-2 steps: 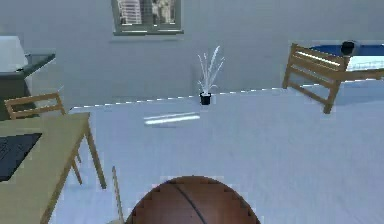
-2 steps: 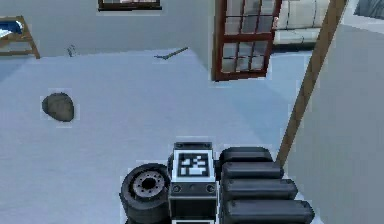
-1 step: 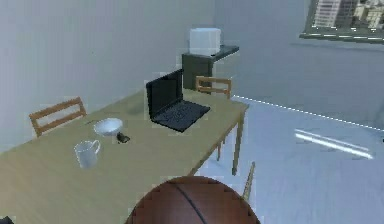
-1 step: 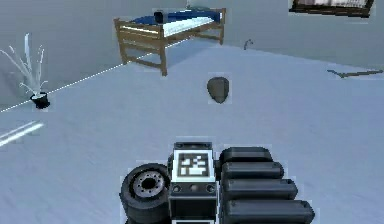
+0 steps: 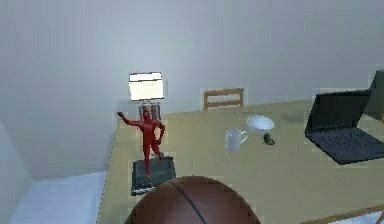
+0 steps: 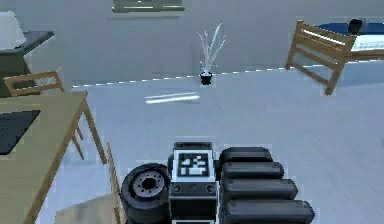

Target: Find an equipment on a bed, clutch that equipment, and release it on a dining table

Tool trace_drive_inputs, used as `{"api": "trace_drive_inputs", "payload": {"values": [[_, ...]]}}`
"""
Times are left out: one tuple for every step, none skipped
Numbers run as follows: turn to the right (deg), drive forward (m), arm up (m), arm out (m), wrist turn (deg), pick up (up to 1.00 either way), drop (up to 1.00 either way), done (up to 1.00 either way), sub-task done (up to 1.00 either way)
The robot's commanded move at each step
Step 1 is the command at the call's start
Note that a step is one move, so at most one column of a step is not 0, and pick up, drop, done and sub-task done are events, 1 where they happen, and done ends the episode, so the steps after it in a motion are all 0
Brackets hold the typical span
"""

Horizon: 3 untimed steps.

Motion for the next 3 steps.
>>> {"api": "trace_drive_inputs", "payload": {"values": [[-45.0,0.0,0.0,0.0,0.0,0.0,0.0,0.0,0.0],[-21.0,0.0,0.0,0.0,0.0,0.0,0.0,0.0,0.0],[0.0,0.35,0.0,0.0,0.0,0.0,0.0,0.0,0.0]]}}
